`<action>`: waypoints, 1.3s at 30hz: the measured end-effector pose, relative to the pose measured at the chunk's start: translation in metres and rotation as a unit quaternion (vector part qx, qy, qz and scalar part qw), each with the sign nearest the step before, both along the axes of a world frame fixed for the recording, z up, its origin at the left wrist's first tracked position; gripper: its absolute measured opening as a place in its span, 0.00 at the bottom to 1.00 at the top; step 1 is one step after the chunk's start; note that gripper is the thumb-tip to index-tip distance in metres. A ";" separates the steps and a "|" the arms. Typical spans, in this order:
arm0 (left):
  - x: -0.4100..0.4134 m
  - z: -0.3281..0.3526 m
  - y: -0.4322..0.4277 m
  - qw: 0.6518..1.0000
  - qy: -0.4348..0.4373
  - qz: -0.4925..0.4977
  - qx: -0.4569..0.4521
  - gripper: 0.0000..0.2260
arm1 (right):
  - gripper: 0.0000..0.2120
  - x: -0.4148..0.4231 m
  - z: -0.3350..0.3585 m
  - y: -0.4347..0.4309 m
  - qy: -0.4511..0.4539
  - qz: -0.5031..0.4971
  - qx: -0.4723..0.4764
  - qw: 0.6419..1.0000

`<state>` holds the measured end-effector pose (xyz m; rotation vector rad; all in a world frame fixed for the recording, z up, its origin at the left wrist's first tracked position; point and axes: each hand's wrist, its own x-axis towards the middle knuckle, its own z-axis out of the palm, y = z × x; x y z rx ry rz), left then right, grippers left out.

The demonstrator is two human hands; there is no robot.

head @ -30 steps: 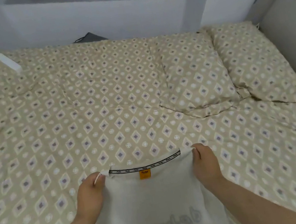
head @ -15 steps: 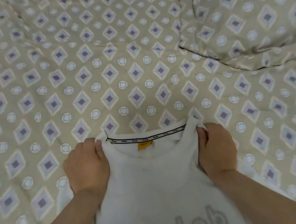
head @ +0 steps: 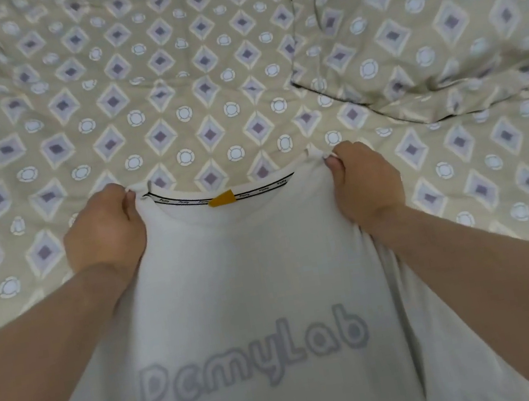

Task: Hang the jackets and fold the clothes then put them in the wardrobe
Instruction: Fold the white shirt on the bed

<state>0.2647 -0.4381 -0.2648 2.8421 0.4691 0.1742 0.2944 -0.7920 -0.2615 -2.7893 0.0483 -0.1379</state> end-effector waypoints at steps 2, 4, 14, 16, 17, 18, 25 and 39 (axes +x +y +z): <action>-0.001 0.001 0.002 1.000 0.002 -0.003 0.011 0.13 | 0.10 -0.001 0.006 -0.001 0.017 0.004 0.044 0.999; 0.000 0.002 0.002 1.000 0.000 -0.001 0.015 0.13 | 0.10 -0.015 0.015 -0.007 0.048 -0.003 0.126 0.991; -0.021 0.035 -0.046 0.996 -0.086 0.015 0.002 0.12 | 0.35 -0.244 0.048 -0.035 0.135 -0.017 0.066 0.989; -0.049 0.046 -0.097 0.981 -0.146 -0.122 -0.039 0.17 | 0.30 -0.251 0.049 -0.035 0.102 -0.043 0.089 0.990; -0.065 0.046 -0.128 0.964 -0.138 -0.219 -0.064 0.18 | 0.27 -0.250 0.049 -0.036 0.080 -0.046 0.104 0.990; -0.080 0.043 -0.158 0.944 -0.097 -0.304 -0.083 0.21 | 0.24 -0.247 0.048 -0.039 0.064 -0.042 0.112 0.991; -0.109 0.013 -0.228 0.932 0.027 -0.357 -0.061 0.31 | 0.06 -0.227 0.058 -0.084 0.173 -0.136 0.181 0.959; -0.103 0.005 -0.238 0.928 0.095 -0.354 0.071 0.48 | 0.23 -0.174 0.054 -0.215 0.125 -0.433 0.651 0.611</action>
